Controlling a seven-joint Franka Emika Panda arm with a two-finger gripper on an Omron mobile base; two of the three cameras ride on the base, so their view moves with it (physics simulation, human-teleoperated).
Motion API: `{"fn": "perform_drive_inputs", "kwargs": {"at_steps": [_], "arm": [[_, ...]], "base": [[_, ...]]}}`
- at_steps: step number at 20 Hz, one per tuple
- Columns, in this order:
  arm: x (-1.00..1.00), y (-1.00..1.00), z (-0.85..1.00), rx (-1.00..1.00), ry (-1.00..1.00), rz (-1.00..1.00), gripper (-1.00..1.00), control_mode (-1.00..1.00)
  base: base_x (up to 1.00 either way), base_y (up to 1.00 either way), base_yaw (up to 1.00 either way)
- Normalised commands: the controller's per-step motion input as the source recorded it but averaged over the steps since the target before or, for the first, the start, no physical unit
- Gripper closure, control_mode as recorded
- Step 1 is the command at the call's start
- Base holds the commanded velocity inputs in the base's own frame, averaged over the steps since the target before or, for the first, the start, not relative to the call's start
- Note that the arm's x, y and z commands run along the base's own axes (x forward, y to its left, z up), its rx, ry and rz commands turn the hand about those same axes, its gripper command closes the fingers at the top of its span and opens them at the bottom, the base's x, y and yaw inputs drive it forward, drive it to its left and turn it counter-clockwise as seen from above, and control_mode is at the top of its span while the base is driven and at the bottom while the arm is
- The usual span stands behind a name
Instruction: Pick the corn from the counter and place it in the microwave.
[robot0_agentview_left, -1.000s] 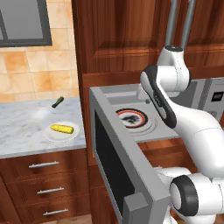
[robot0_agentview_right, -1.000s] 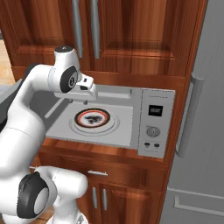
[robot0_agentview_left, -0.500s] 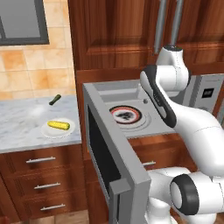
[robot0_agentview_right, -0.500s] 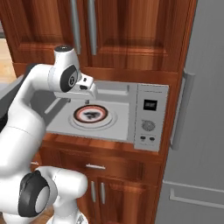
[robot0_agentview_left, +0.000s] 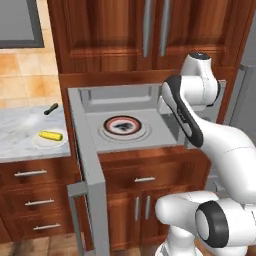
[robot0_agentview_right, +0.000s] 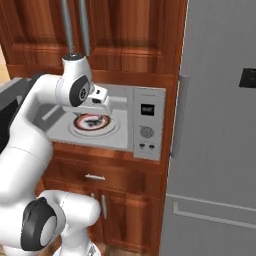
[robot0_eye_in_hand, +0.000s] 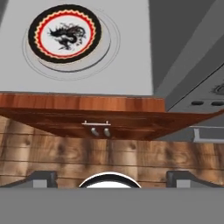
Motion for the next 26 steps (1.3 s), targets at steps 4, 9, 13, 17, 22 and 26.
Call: {"fn": "perform_drive_inputs", "kwargs": {"at_steps": [4,9,13,17,22,26], "arm": [[0.0,0.0,0.0,0.0,0.0,0.0,-1.0,1.0],[0.0,0.0,0.0,0.0,0.0,0.0,-1.0,1.0],[0.0,0.0,0.0,0.0,0.0,0.0,-1.0,1.0],[0.0,0.0,0.0,0.0,0.0,0.0,-1.0,1.0],[0.0,0.0,0.0,0.0,0.0,0.0,-1.0,1.0],[0.0,0.0,0.0,0.0,0.0,0.0,-1.0,1.0]], "base": [[-0.41,-0.6,0.32],[-0.72,-0.82,0.56],[-0.67,-0.35,0.72],[-0.51,-0.03,0.8],[-0.39,0.0,0.85],[-0.49,-0.02,0.8]]}}
